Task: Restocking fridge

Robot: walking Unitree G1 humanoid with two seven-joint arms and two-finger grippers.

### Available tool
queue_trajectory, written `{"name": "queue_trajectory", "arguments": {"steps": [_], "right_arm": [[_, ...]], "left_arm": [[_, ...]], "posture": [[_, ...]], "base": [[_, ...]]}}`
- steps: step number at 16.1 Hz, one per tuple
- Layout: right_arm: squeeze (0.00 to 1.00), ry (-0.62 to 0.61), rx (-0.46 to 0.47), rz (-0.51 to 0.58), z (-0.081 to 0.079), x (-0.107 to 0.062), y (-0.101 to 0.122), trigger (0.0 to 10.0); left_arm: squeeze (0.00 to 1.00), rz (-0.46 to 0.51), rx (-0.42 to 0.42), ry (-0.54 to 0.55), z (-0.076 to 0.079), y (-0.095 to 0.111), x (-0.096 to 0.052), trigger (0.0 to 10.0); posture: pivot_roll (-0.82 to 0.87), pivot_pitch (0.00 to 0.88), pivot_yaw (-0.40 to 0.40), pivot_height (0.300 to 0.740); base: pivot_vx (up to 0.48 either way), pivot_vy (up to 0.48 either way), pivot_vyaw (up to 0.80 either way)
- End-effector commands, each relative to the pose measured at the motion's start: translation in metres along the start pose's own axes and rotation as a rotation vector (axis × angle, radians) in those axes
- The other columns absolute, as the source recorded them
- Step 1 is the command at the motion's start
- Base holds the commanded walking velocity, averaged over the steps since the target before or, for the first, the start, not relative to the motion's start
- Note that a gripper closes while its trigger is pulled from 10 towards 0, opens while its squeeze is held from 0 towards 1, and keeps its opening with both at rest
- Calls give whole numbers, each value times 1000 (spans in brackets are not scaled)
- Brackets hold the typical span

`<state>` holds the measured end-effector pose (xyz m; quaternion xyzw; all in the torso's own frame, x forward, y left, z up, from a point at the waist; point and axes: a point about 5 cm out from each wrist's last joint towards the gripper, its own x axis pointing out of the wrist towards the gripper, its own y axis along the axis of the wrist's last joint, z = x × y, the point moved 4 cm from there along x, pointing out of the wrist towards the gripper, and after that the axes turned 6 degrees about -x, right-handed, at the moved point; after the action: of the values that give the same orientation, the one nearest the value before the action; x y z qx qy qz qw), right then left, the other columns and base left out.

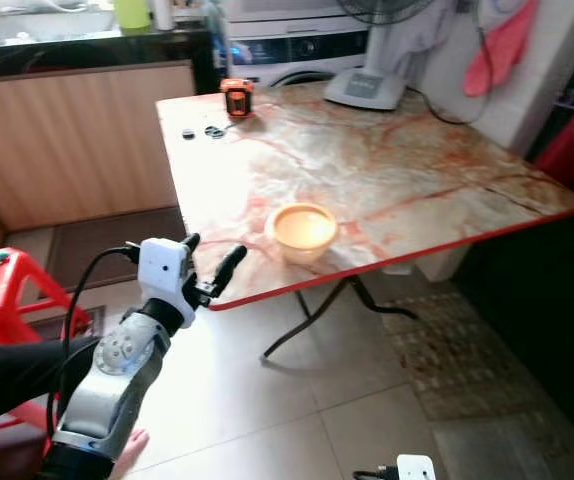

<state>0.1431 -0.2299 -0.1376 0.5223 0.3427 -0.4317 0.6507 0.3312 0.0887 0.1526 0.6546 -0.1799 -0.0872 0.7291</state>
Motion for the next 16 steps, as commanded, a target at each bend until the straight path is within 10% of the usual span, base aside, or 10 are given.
{"name": "queue_trajectory", "arguments": {"steps": [1, 16], "right_arm": [[0, 1, 1, 8, -1, 0, 3, 10000], [0, 0, 4, 7, 0, 0, 4, 10000]], "left_arm": [[0, 14, 19, 2, -1, 5, 1, 10000], [0, 23, 23, 5, -1, 6, 1, 10000]], "posture": [[-41, 0, -38, 740], [-38, 0, -42, 740]], "base": [[244, 0, 0], [260, 0, -152]]}}
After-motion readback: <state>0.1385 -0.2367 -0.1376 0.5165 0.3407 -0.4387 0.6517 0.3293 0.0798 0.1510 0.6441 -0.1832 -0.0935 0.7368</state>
